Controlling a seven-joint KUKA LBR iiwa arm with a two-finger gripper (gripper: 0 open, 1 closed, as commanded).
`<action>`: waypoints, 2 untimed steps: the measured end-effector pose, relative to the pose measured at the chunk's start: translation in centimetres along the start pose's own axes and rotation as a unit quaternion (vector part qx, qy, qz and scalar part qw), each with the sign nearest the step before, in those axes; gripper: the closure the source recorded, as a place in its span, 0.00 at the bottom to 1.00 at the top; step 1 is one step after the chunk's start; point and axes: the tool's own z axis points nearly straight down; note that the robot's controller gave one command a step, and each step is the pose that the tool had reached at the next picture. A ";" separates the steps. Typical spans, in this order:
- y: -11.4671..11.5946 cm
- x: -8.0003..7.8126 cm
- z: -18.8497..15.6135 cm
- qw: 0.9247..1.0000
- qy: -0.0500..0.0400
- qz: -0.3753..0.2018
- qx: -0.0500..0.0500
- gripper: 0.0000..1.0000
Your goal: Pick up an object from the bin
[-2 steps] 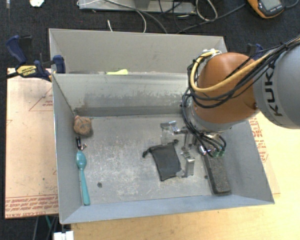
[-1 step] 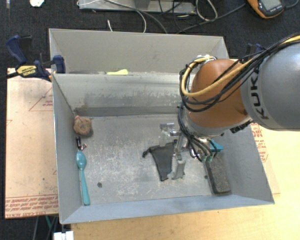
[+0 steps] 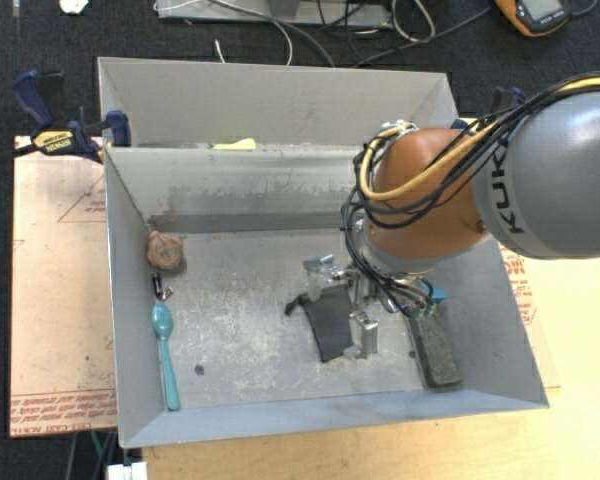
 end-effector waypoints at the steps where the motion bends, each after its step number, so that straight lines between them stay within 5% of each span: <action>1: -1.3 -0.1 2.2 1.000 0.000 -0.029 0.000 0.00; 2: -1.1 -0.1 4.3 0.993 0.001 0.117 0.000 0.00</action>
Offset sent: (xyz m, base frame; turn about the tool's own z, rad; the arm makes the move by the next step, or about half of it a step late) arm 0.0050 -0.0068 -0.0673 0.0336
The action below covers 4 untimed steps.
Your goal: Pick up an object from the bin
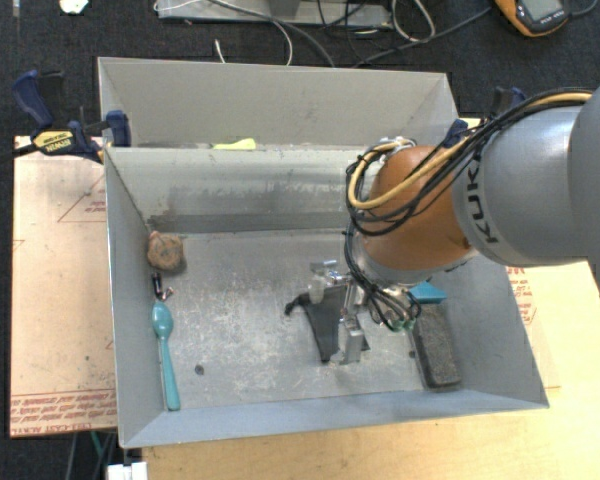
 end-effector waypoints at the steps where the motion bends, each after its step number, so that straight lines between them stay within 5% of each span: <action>1: -0.2 0.2 0.7 1.000 -0.001 -0.023 0.000 0.00; 2: -0.4 -0.1 1.4 0.999 0.000 0.044 0.000 0.00; 3: -0.8 0.4 1.5 1.000 0.000 -0.012 -0.001 0.00; 4: 1.7 -4.9 2.7 0.996 -0.001 -0.086 -0.001 0.00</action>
Offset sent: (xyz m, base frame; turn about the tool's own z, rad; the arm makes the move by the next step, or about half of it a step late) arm 0.0048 -0.0060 -0.0208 -0.0799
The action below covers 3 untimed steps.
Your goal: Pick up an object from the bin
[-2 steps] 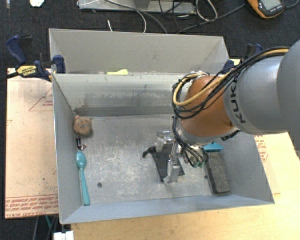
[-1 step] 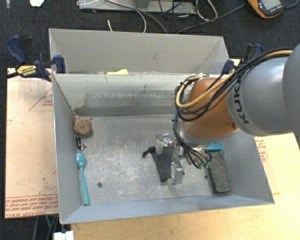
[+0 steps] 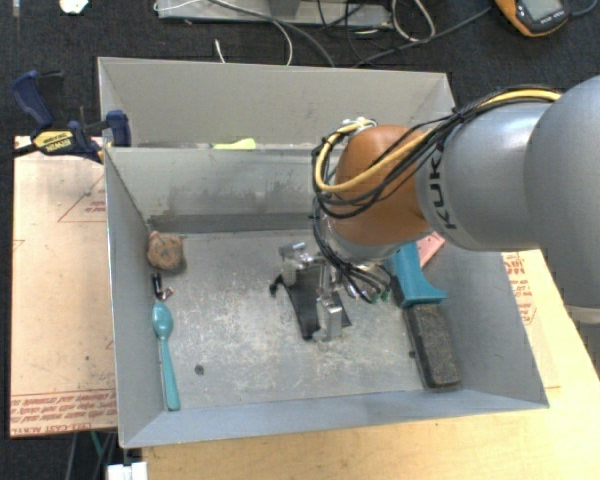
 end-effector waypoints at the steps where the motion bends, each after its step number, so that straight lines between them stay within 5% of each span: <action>1: -3.7 5.4 -0.3 1.000 0.004 0.013 0.000 1.00; 2: -3.7 5.4 -0.3 1.000 0.004 0.013 0.000 1.00; 3: -4.6 4.2 -0.4 0.995 0.003 -0.097 -0.001 1.00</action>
Offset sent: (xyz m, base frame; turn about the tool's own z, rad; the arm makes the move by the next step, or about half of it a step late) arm 0.0000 0.0000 0.0000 0.0000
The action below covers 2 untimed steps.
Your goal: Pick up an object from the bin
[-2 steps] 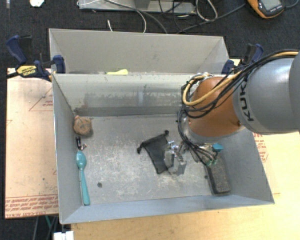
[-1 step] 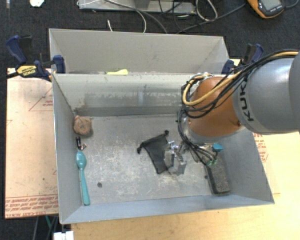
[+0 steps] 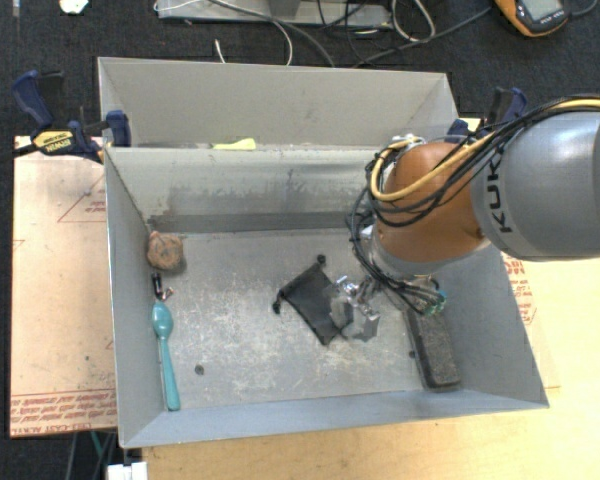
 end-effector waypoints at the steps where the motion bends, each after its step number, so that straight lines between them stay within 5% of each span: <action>1: 0.2 -2.1 -5.9 0.997 0.001 -0.072 -0.001 1.00; 2: -0.7 -1.2 -13.4 0.999 0.002 -0.045 -0.002 1.00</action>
Offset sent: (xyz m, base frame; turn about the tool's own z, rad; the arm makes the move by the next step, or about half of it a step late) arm 0.0088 -0.0164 0.1889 -0.1701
